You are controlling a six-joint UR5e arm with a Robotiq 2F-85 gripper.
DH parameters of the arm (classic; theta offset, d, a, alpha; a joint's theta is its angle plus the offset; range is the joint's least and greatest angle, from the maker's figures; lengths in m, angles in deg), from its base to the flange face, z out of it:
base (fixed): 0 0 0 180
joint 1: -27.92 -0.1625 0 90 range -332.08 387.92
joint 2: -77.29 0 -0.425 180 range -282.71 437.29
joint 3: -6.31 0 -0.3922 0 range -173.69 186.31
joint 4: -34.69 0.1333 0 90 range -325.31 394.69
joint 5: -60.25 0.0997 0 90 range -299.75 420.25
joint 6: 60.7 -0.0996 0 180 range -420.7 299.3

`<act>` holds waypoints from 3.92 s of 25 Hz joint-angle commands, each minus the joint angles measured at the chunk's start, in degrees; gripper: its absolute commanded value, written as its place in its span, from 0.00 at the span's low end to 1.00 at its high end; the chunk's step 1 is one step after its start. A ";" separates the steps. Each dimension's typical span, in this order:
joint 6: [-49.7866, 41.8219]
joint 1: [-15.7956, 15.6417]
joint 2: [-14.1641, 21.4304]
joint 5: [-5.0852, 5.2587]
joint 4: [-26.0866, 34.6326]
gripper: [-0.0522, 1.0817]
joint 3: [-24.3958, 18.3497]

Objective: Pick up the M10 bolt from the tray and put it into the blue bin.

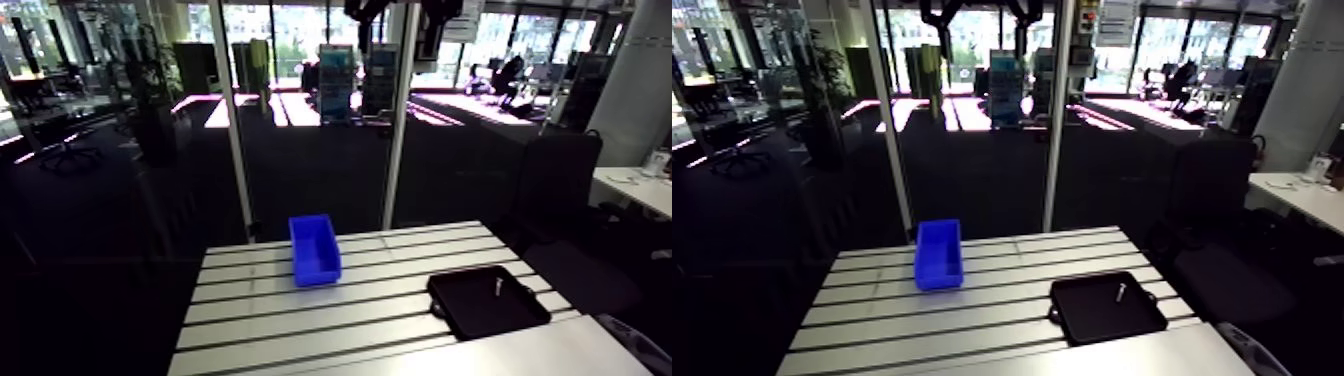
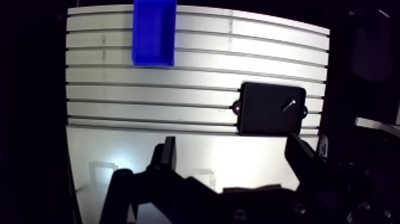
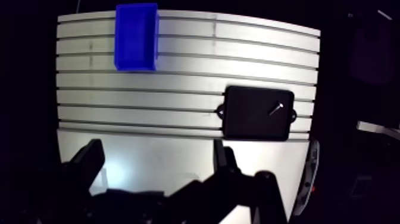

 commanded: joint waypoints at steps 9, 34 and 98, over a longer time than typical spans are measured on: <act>-0.26 0.35 -1.67 -0.09 0.27 0.05 -0.09; -0.26 0.44 -2.02 -0.18 0.18 0.05 -0.09; -12.13 29.98 -11.52 1.41 -30.68 0.05 28.57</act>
